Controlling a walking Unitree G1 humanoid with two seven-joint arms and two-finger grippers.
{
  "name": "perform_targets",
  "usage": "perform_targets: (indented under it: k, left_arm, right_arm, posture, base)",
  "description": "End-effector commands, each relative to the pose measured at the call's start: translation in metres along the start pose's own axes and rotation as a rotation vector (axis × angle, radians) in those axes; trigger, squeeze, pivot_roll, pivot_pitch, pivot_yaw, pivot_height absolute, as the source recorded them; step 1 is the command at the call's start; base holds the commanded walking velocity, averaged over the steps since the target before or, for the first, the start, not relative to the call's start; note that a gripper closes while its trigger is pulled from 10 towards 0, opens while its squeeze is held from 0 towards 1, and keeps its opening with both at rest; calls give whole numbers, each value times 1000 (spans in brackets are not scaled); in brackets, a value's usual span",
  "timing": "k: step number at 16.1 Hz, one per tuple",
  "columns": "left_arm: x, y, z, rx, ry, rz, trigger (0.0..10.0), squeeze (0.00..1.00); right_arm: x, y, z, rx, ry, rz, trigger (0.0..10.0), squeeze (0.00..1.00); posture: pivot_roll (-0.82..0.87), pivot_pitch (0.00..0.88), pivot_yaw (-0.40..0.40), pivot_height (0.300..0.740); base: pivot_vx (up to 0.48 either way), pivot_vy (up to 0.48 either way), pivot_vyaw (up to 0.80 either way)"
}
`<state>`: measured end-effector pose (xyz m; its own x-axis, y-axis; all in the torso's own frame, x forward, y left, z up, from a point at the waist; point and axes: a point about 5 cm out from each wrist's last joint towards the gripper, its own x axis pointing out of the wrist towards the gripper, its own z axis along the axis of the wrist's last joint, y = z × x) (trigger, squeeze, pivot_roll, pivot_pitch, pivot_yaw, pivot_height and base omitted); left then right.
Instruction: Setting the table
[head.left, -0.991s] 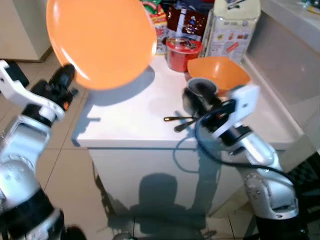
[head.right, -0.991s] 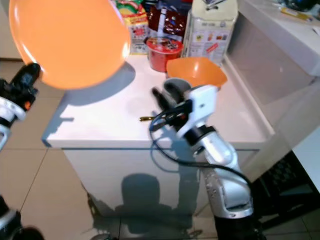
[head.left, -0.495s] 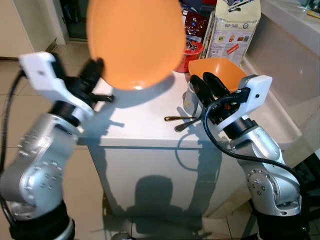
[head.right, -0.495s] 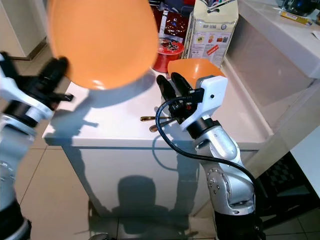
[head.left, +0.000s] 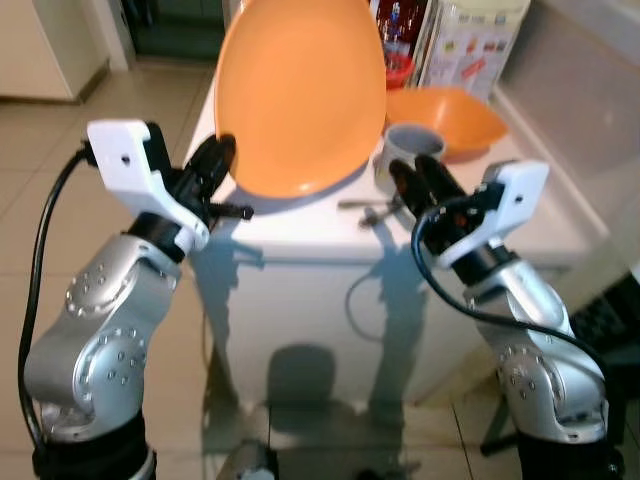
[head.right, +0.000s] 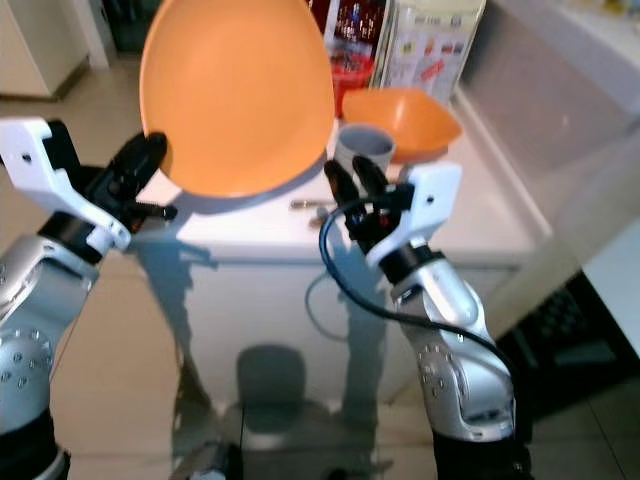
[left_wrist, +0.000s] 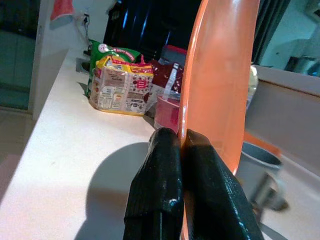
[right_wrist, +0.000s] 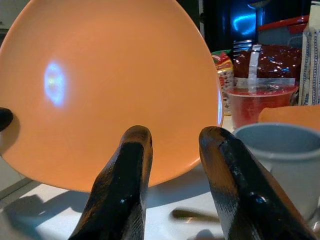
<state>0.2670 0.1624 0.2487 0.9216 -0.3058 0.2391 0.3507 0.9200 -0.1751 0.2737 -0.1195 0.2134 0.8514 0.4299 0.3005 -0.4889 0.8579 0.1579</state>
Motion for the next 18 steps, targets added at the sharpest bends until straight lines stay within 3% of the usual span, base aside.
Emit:
perform_targets:
  k: [1, 3, 8, 14, 18]
  left_arm:
    - [0, -5, 7, 22, -49, -26, 10000, 0]
    - [1, -3, 4, 40, -41, -8, 10000, 0]
    - [-7, 10, -35, 175, 95, 123, 10000, 0]
    - [-5, 11, -64, 232, 159, 147, 10000, 0]
    - [-11, 17, -93, 233, 244, 190, 10000, 0]
  right_arm:
    - [0, 0, 3, -1, -6, -7, 10000, 0]
    - [-1, 0, 2, 0, -2, -10, 10000, 0]
    - [-14, -14, -17, -36, 80, -96, 10000, 0]
    - [-26, -38, -43, -164, 196, -255, 10000, 0]
    - [-31, -43, -53, -204, 239, -316, 10000, 0]
  posture:
    - [91, 0, -39, 740]
    - [79, 0, -41, 740]
    - [76, 0, -40, 740]
    - [80, 0, -40, 740]
    - [51, 0, -25, 740]
  base:
    - [-330, 0, 0]
    - [-293, 0, 0]
    - [0, 0, 0]
    - [0, -439, 0]
    - [0, -476, 0]
